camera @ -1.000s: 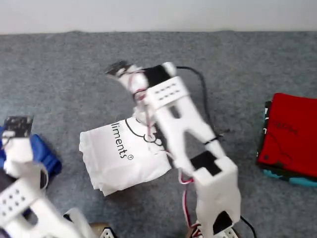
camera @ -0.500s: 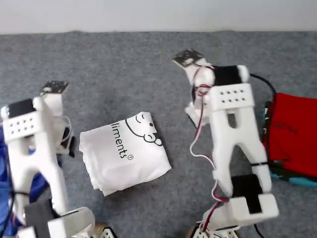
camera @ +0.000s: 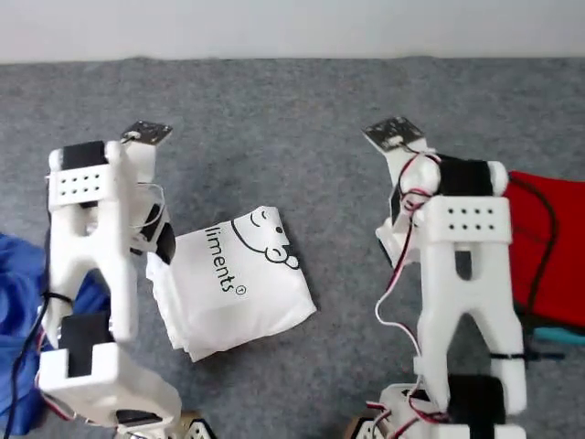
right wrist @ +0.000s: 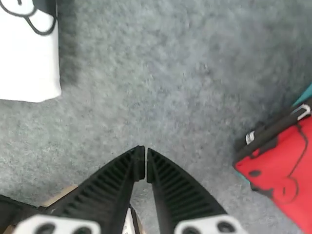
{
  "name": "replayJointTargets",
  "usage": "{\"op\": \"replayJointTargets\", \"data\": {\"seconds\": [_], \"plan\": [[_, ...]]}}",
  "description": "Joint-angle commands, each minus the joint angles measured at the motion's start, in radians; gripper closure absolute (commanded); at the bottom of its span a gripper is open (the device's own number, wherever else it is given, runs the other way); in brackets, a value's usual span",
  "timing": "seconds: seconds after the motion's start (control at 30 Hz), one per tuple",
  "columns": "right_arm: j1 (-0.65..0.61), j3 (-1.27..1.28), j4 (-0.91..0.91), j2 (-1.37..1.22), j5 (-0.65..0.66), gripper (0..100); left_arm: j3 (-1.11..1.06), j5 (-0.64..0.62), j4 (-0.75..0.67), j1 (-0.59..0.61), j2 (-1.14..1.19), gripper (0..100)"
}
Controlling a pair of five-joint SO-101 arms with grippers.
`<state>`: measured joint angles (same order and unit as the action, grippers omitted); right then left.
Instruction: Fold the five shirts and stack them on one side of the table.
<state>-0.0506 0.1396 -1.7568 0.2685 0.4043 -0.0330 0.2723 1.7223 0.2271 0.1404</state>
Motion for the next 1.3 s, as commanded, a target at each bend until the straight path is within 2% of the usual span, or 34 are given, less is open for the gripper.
{"op": "replayJointTargets", "data": {"seconds": [0.0,0.4,0.63,1.13,1.27], "plan": [[0.021,0.026,-0.036,0.081,-0.008,99.0,0.038,-0.006,-0.054,-0.008,0.018,82],[0.022,0.107,-0.036,0.197,-0.006,98.9,0.039,-0.006,-0.129,-0.015,0.166,82],[0.022,0.107,-0.036,0.197,-0.003,98.9,0.039,-0.006,-0.158,-0.015,0.166,99],[0.016,0.107,-0.036,0.188,-0.006,98.8,0.038,0.000,-0.126,-0.017,0.074,98],[0.016,0.107,-0.035,0.188,-0.008,98.8,0.036,0.031,-0.041,-0.017,0.023,90]]}}
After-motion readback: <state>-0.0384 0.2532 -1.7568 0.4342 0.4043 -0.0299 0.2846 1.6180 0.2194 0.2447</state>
